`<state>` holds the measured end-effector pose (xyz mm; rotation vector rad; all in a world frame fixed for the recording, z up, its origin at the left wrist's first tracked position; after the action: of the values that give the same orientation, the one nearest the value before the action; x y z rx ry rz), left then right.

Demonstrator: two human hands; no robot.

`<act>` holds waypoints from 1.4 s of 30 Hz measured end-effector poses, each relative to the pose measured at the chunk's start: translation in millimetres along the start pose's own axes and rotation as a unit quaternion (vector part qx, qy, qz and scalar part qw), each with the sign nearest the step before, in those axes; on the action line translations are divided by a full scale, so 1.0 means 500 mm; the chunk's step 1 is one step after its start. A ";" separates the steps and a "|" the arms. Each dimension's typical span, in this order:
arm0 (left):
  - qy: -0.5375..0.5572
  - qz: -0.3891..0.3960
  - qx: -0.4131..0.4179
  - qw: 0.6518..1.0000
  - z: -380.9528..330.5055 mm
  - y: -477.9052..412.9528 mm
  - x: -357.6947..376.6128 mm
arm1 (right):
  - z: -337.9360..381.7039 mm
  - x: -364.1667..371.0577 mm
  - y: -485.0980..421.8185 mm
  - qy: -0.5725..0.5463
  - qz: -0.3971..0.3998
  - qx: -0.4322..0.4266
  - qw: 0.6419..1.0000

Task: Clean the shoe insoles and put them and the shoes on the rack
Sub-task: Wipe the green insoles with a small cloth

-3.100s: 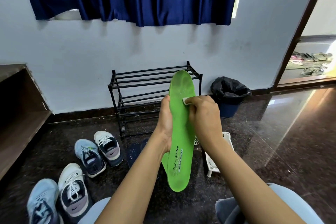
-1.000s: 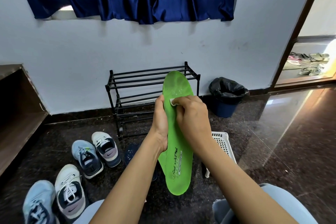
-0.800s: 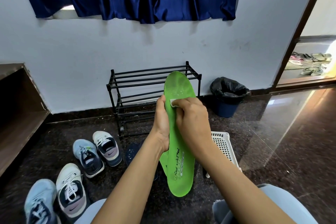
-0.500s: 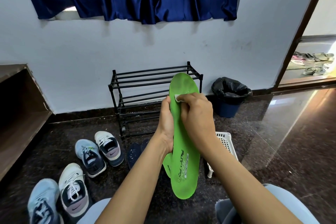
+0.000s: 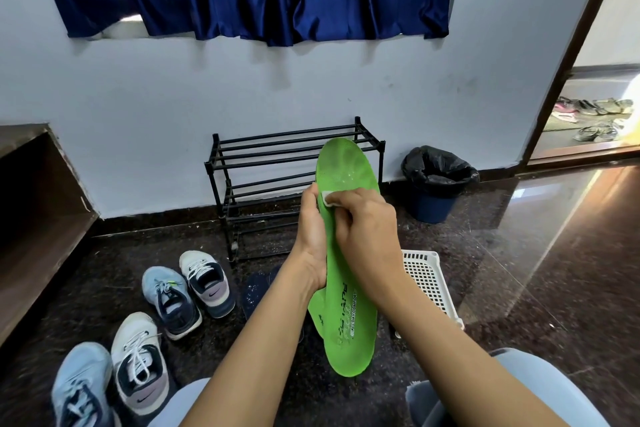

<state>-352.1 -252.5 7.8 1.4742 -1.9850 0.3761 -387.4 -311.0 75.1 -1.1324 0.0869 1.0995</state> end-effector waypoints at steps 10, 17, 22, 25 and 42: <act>-0.003 0.003 -0.002 1.000 0.003 0.005 0.005 | -0.001 -0.007 -0.010 0.001 -0.009 0.000 1.000; 0.007 0.006 -0.004 1.000 0.005 0.002 0.003 | 0.001 -0.013 -0.020 -0.014 -0.006 -0.002 1.000; 0.002 -0.010 -0.003 1.000 0.006 0.009 0.005 | -0.003 -0.006 -0.007 -0.015 -0.012 0.011 1.000; 0.002 -0.015 0.005 1.000 0.001 0.009 0.003 | 0.001 0.001 0.000 -0.020 -0.001 0.007 1.000; -0.036 -0.016 0.018 0.999 0.003 0.004 0.004 | -0.006 -0.012 -0.028 -0.030 -0.020 0.020 0.999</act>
<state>-354.7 -254.2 8.4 1.5606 -2.0171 0.3512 -378.7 -316.9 86.6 -1.0597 0.0382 1.0911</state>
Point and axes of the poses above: each hand's wrist, its own y-axis away from the middle knuckle, its own x-axis out of the palm, z = x × y, the point moved 7 cm from there along -y, towards the middle knuckle, and after that the axes turned 6 degrees about z, right-handed, at the moved point
